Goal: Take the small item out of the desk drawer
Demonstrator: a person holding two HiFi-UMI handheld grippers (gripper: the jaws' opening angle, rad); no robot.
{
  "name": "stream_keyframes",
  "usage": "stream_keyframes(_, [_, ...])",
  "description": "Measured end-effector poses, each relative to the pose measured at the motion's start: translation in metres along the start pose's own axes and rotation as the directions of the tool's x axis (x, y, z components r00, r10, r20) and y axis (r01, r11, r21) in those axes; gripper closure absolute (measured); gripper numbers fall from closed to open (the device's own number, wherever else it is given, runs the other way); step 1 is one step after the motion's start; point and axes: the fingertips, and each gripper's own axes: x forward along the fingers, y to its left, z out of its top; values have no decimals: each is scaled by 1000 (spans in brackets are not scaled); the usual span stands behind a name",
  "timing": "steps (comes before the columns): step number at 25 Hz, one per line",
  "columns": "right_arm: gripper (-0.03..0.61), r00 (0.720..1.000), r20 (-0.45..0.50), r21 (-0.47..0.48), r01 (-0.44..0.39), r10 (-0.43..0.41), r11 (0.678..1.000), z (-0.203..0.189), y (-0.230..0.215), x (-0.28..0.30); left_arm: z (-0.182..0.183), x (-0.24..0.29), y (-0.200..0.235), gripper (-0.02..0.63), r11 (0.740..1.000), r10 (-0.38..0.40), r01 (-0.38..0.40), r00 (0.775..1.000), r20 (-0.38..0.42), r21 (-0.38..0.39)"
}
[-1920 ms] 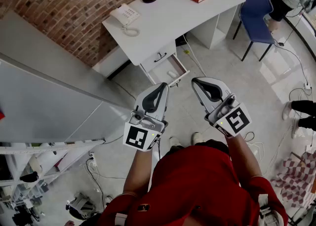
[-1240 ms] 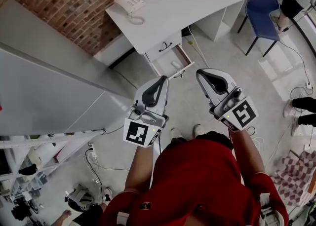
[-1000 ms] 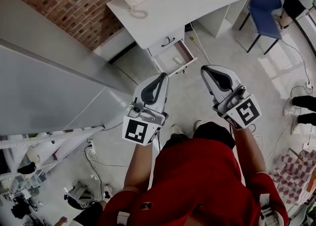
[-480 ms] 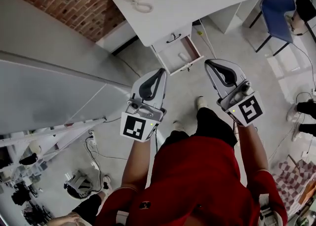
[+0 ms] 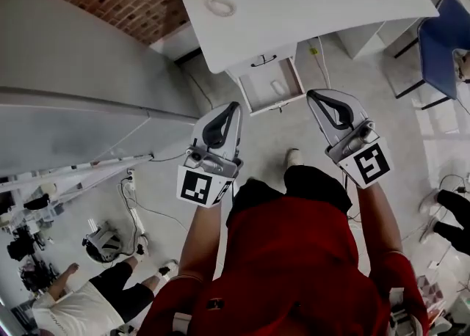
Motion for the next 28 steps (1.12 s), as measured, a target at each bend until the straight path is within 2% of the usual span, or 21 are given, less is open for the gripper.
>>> stream_keyframes(7, [568, 996, -49, 18, -68, 69, 998, -34, -23, 18, -30, 15, 17, 612, 997, 73, -73, 997, -41, -5])
stream_keyframes(14, [568, 989, -115, 5, -97, 97, 995, -73, -29, 48, -62, 17, 44, 612, 996, 85, -86, 994, -63, -14])
stream_keyframes(21, [567, 975, -186, 6, -118, 117, 993, -135, -33, 78, -103, 23, 70, 612, 995, 89, -92, 994, -69, -32])
stream_keyframes(28, [568, 959, -247, -11, -148, 141, 989, -206, -31, 96, -159, 17, 86, 612, 994, 94, -98, 992, -79, -51])
